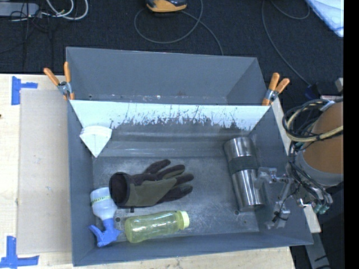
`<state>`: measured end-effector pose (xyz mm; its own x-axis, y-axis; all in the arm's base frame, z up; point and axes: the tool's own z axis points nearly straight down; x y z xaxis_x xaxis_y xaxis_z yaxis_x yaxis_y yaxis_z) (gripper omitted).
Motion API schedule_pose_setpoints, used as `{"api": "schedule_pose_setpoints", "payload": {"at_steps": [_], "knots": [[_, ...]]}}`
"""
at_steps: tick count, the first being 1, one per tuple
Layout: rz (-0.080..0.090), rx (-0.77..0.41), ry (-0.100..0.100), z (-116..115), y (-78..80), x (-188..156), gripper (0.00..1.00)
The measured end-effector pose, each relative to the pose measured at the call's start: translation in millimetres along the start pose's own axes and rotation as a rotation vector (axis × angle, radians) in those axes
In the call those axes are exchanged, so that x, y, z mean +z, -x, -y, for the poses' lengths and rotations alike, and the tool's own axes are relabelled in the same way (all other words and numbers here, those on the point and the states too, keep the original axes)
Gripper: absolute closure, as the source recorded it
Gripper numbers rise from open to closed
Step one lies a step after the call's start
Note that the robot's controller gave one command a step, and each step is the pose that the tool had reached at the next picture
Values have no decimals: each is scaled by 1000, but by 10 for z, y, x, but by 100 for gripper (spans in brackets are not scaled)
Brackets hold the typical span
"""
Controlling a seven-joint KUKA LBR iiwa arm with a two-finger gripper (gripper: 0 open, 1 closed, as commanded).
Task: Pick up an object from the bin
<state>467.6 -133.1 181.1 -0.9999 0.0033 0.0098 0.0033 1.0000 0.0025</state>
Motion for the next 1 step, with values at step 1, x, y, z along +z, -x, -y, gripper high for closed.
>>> {"api": "schedule_pose_setpoints", "payload": {"at_steps": [1], "knots": [[8, -4, -2, -6, 18, -42, 0]]}}
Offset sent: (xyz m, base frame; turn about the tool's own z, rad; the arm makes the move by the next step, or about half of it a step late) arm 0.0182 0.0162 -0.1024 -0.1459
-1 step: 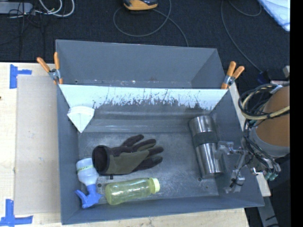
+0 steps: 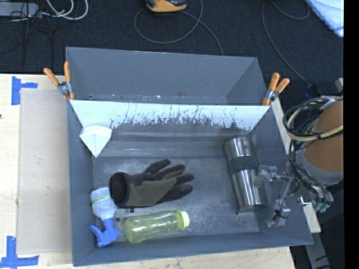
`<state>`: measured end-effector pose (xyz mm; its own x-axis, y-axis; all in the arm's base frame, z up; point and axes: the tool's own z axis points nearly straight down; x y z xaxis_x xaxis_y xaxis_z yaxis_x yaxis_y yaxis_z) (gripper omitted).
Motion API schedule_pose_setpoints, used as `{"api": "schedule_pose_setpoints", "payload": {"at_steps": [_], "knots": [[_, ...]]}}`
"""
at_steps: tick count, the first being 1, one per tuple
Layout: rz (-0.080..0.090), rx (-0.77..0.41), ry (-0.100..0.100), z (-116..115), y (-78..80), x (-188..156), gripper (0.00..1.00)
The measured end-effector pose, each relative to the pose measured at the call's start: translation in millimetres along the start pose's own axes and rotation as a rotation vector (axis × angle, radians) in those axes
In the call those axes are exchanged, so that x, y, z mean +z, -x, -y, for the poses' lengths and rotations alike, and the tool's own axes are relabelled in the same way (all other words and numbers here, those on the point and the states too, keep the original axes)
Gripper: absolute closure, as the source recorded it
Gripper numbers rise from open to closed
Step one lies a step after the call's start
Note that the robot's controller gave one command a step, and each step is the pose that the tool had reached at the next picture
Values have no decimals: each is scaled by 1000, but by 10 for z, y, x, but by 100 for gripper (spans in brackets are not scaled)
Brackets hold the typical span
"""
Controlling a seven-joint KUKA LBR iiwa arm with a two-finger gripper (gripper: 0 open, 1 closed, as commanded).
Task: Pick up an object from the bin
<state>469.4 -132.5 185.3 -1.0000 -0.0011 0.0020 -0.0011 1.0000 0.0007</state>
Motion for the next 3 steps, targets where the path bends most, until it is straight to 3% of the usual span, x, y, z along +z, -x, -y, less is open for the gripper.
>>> {"api": "schedule_pose_setpoints", "payload": {"at_steps": [1, 2, 3], "knots": [[1, -63, 0, -63, 91, 479, 0], [3, -174, 1, -212, 570, 1128, 0], [-1, -69, 2, -341, 582, 1200, 0]]}}
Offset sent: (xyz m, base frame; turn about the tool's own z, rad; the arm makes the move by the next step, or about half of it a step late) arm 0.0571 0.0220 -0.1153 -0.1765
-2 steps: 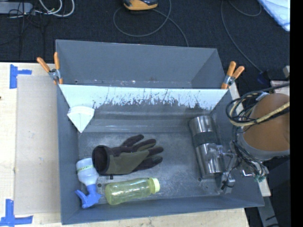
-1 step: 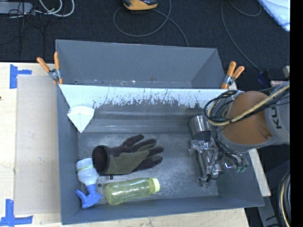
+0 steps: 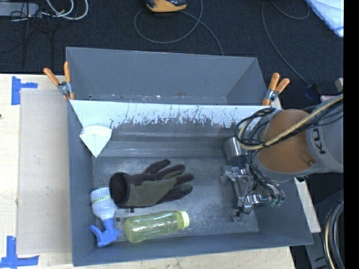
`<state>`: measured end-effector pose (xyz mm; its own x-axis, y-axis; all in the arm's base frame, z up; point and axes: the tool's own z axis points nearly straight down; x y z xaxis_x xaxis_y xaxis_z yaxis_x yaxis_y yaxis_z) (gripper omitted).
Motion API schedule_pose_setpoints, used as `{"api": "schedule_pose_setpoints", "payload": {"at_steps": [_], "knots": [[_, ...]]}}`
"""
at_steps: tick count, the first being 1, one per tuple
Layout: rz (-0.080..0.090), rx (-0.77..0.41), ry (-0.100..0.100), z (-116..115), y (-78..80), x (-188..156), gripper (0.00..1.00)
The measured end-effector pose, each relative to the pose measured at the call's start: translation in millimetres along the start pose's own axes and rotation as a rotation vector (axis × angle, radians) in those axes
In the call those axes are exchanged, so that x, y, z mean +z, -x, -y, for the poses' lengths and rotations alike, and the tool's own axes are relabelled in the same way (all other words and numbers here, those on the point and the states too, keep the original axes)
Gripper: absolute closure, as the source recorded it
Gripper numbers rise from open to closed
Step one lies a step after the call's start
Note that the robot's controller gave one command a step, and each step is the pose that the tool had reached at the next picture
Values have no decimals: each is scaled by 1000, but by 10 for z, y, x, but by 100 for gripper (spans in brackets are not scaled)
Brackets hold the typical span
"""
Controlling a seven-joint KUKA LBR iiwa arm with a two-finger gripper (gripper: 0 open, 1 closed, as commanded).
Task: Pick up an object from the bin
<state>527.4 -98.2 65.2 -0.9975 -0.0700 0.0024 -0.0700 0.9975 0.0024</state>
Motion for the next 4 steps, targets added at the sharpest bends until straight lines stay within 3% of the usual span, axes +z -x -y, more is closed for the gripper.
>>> {"api": "schedule_pose_setpoints", "payload": {"at_steps": [2, 3, 4], "knots": [[2, -112, 1, -617, 264, -42, 0], [1, -72, -1, -989, 506, -102, 0], [4, -73, 2, -1128, 716, -83, 0]]}}
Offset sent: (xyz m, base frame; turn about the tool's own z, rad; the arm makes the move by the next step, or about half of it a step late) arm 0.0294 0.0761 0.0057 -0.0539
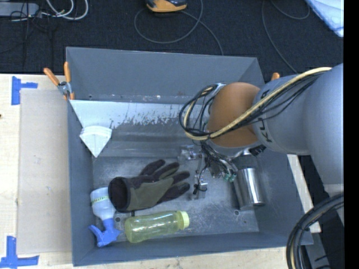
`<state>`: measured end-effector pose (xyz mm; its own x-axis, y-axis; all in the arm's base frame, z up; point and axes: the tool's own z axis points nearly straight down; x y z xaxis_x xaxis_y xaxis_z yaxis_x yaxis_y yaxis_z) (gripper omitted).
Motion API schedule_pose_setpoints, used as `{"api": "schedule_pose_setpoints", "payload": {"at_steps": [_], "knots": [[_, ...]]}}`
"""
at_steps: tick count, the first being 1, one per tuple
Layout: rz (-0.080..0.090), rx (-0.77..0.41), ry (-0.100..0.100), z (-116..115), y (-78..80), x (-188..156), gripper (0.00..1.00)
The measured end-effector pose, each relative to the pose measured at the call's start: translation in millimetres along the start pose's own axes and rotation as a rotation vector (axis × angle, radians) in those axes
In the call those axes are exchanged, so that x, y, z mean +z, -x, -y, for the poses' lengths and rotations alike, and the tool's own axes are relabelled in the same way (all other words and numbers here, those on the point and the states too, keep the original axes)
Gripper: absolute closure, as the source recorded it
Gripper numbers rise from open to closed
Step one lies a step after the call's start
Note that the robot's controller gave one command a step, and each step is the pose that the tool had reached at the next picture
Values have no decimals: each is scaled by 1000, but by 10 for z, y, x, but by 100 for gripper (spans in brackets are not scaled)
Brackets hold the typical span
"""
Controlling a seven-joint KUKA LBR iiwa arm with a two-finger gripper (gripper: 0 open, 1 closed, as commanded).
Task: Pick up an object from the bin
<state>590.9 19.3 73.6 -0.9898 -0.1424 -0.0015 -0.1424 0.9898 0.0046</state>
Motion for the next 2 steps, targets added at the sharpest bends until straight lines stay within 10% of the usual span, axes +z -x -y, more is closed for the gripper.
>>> {"api": "schedule_pose_setpoints", "payload": {"at_steps": [1, 2], "knots": [[-3, 112, -4, -263, 39, 26, 0], [-2, 122, 0, -839, -162, 40, 100]]}}
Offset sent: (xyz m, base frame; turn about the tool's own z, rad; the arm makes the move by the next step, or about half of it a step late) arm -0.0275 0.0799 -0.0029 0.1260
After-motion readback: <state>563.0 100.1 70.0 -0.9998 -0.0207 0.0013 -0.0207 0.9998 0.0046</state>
